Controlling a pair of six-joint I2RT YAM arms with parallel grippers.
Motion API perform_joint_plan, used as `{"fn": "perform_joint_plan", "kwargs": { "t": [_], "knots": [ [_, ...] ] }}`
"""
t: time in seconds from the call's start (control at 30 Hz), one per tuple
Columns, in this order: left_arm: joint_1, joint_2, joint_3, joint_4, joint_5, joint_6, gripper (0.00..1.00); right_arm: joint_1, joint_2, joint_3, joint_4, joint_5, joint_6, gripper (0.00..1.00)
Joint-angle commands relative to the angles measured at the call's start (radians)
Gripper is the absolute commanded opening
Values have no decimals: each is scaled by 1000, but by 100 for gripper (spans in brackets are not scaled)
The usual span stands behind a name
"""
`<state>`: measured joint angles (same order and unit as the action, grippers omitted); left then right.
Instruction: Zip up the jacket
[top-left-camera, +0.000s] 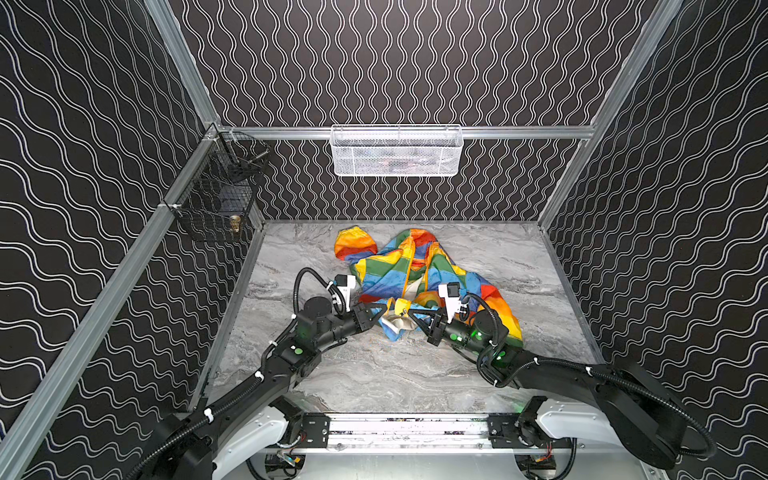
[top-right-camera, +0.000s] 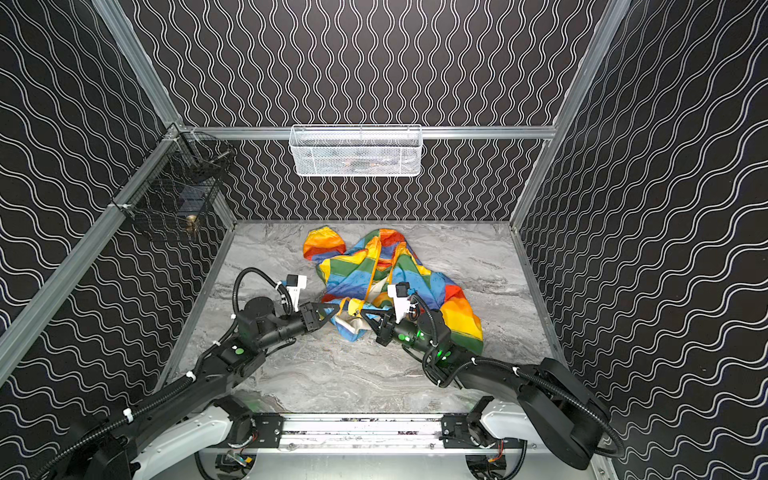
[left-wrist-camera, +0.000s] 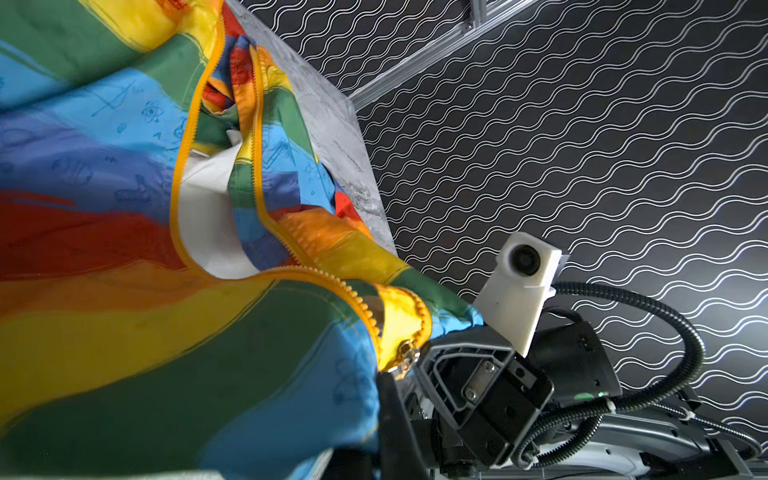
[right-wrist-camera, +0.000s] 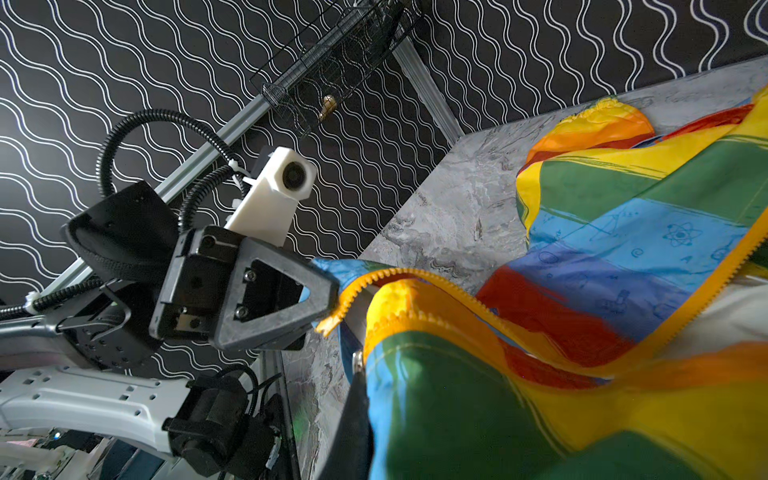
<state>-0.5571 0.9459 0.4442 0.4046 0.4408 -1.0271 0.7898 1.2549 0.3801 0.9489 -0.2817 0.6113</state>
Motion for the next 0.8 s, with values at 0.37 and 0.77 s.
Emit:
{"fn": "perform_joint_plan", "kwargs": {
  "t": [0.37,0.77],
  "knots": [
    [1,64,-33,265,8,-40,0,1,111,46,191,-75,114,0],
    [1,125,-59,325,13,-46,0,-1,166,63,266,-75,170,0]
  ]
}}
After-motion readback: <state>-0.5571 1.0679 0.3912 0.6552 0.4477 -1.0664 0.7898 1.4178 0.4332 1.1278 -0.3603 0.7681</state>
